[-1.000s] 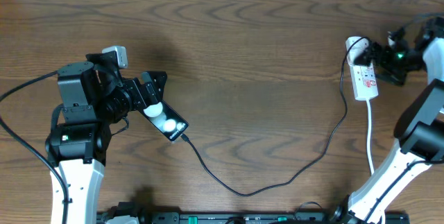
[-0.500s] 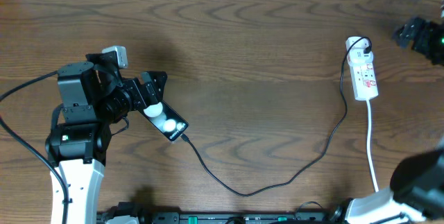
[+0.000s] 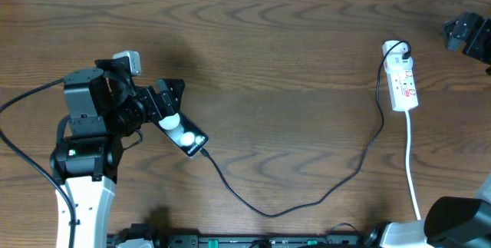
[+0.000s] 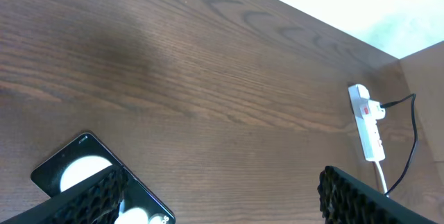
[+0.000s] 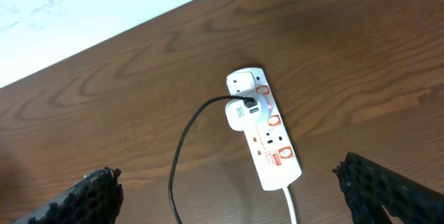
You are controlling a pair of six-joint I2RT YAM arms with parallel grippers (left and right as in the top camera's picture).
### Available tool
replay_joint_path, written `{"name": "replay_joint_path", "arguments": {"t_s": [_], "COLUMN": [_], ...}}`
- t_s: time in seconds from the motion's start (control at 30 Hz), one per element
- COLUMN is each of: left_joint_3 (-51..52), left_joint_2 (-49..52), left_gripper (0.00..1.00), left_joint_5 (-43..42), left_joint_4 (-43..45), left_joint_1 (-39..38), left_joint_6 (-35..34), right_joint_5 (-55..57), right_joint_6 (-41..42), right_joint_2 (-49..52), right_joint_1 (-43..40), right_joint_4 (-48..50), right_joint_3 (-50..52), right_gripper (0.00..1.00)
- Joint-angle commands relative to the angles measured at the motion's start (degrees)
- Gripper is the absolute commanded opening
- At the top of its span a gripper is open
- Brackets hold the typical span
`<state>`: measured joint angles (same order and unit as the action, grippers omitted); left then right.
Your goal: Plug charger to phone and switch on socket
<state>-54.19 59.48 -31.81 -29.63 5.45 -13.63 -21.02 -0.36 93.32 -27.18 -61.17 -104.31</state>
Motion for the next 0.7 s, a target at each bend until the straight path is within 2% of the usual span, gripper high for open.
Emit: {"name": "replay_joint_path", "arguments": {"t_s": [0.0, 0.67], "left_joint_3": [-0.9, -0.9], "left_joint_2": [0.1, -1.6], "left_gripper": [0.89, 0.89], "left_joint_5": [-0.5, -0.5], "left_joint_4": [0.0, -1.9], "left_joint_1": [-0.1, -0.2], "left_joint_6": [0.7, 0.7], "right_joint_5": [-0.5, -0.5], "right_joint_6": [0.7, 0.7], "right_joint_2": [-0.4, -0.4], "right_joint_1": [0.3, 0.3], "right_joint_4": [-0.2, -0.2], "right_joint_3": [-0.3, -0.3], "right_gripper": [0.99, 0.99]}}
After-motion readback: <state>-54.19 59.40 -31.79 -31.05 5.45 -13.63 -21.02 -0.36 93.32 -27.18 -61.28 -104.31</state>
